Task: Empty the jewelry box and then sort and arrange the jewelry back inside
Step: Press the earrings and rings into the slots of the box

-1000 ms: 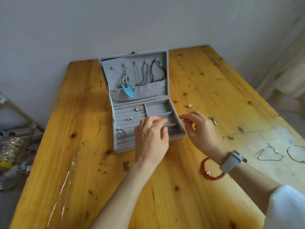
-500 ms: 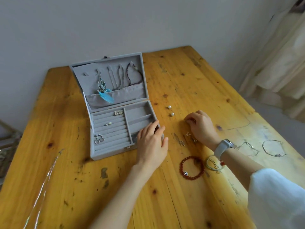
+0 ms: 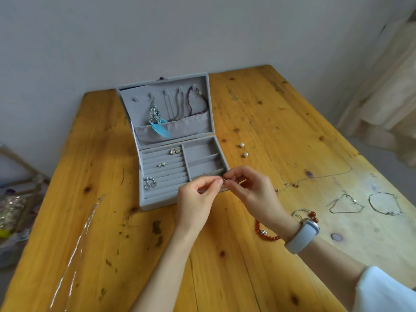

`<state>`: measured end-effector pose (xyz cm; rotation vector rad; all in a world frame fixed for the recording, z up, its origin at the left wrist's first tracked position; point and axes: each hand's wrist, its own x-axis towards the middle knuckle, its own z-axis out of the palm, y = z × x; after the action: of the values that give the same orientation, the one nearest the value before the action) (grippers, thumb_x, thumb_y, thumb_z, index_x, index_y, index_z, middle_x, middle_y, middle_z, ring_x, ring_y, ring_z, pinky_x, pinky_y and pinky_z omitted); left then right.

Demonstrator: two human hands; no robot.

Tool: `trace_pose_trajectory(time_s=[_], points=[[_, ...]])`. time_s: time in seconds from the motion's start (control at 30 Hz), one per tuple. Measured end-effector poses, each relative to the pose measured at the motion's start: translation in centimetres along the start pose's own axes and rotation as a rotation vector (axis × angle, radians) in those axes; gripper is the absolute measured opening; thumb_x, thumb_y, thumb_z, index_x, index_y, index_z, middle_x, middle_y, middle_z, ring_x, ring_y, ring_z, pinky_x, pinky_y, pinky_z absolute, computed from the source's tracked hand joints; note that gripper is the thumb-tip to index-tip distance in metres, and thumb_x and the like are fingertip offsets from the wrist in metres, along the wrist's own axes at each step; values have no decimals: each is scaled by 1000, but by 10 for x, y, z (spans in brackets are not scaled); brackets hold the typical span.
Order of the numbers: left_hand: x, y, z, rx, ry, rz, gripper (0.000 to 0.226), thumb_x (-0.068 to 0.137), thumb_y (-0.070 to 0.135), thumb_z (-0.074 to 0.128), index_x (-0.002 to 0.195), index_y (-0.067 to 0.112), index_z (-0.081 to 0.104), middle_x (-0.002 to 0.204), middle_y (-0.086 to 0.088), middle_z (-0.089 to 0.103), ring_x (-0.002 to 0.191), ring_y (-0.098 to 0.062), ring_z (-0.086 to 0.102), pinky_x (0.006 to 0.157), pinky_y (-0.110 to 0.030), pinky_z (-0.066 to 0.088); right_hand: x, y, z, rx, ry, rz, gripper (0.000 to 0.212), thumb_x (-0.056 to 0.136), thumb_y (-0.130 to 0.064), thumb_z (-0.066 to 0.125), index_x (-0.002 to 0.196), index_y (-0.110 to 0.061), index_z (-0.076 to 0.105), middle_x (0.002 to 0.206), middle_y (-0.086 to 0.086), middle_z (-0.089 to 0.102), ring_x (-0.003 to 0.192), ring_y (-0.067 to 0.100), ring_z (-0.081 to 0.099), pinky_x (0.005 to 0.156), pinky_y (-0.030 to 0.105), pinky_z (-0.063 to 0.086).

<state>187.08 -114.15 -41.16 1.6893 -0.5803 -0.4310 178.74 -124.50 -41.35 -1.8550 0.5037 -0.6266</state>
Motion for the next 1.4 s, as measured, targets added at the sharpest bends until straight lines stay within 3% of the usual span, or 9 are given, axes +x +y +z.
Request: trace_pose_trajectory(time_s=[0.17, 0.3, 0.4, 0.53, 0.63, 0.8, 0.97, 1.17, 1.4], points=[[-5, -5, -24, 17, 39, -4, 14, 85, 14, 63, 80, 26, 68, 81, 10, 69, 75, 4, 61, 66, -6, 45, 1, -6, 20, 7, -76, -4, 16, 82, -11, 66, 78, -25, 61, 76, -6, 63, 71, 10, 59, 66, 23, 49], [9, -13, -60, 220, 89, 20, 10, 84, 13, 64, 83, 22, 68, 87, 5, 64, 77, -4, 57, 63, -2, 40, 12, -13, 34, 6, -93, 2, 15, 82, -8, 65, 76, -22, 62, 73, -6, 63, 67, 7, 59, 63, 17, 47], [19, -9, -84, 328, 15, -10, 10, 83, 15, 65, 81, 25, 68, 89, 6, 61, 78, -6, 54, 63, -2, 39, 20, -17, 39, -41, -99, -10, 20, 82, -7, 64, 74, -25, 60, 79, 0, 68, 76, 15, 64, 71, 24, 52], [29, 3, -99, 355, -192, -81, 13, 82, 17, 67, 75, 28, 68, 87, 5, 68, 84, -8, 59, 76, -19, 46, 32, -25, 39, -117, -288, 24, 15, 83, -9, 64, 75, -22, 62, 79, -2, 68, 76, 8, 64, 71, 19, 51], [45, -3, -97, 480, -202, -105, 5, 81, 20, 68, 80, 22, 72, 78, 4, 68, 76, -12, 59, 73, -27, 46, 47, -30, 44, -274, -380, 5, 15, 80, -11, 66, 71, -23, 63, 76, -9, 62, 68, 4, 54, 64, 14, 42], [66, -13, -87, 704, -168, -38, 12, 85, 26, 63, 90, 20, 73, 70, 16, 49, 77, -13, 52, 72, -27, 41, 73, -19, 64, -377, -391, 83, 4, 80, -16, 67, 80, -16, 71, 75, -4, 63, 66, 0, 54, 61, 11, 41], [78, -14, -86, 804, -141, -57, 14, 88, 30, 59, 93, 26, 71, 95, 4, 67, 99, -21, 55, 96, -38, 36, 85, -4, 75, -381, -313, 196, 8, 80, -19, 65, 80, -15, 72, 83, 4, 66, 80, 18, 58, 77, 35, 50], [91, -17, -86, 923, -136, -74, 17, 91, 29, 53, 90, 29, 70, 98, 8, 66, 102, -19, 52, 83, -33, 25, 92, 4, 85, -348, -253, 286, 16, 80, -21, 65, 65, -26, 67, 84, 3, 68, 94, 28, 60, 90, 49, 47], [97, -17, -83, 988, -132, -79, 14, 90, 29, 55, 81, 31, 65, 86, 9, 58, 89, -15, 44, 78, -31, 21, 92, 5, 94, -460, -175, 326, 25, 84, -28, 58, 60, -30, 56, 84, -1, 62, 100, 26, 52, 89, 37, 32]])
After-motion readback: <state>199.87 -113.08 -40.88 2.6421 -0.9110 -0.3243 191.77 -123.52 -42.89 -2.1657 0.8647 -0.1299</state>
